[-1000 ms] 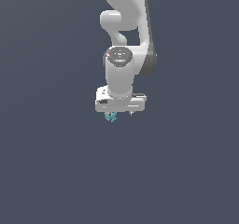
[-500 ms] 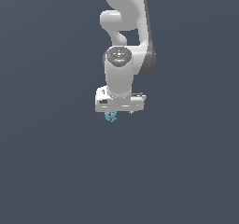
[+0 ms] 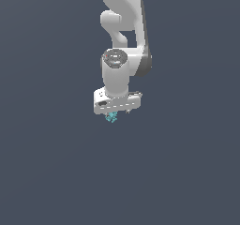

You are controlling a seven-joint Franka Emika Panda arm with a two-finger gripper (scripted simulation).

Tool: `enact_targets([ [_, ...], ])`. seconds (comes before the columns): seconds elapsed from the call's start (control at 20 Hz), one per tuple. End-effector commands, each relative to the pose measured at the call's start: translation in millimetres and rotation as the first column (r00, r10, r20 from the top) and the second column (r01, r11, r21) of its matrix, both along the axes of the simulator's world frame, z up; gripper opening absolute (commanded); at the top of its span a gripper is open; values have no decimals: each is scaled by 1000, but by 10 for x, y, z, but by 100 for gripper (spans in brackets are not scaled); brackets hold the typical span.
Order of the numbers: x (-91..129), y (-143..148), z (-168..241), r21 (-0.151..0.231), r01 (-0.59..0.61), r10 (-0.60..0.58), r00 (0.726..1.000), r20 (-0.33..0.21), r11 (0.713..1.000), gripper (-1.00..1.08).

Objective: Pick up the object and move it to a goal position.

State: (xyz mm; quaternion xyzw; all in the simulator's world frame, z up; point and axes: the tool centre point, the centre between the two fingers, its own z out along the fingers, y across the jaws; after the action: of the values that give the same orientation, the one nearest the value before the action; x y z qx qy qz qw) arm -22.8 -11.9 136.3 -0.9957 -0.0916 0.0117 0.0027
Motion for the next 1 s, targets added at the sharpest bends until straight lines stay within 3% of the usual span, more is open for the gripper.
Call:
enact_targets([
  [0.0,-51,-46,-50,0,-52,52,999,2,999,100],
  [0.35,-222,-181,-201,0,-217,217,976,10,976,100],
  [0.95,-494,-346,-402,-2,-448,448,894,20,894,100],
])
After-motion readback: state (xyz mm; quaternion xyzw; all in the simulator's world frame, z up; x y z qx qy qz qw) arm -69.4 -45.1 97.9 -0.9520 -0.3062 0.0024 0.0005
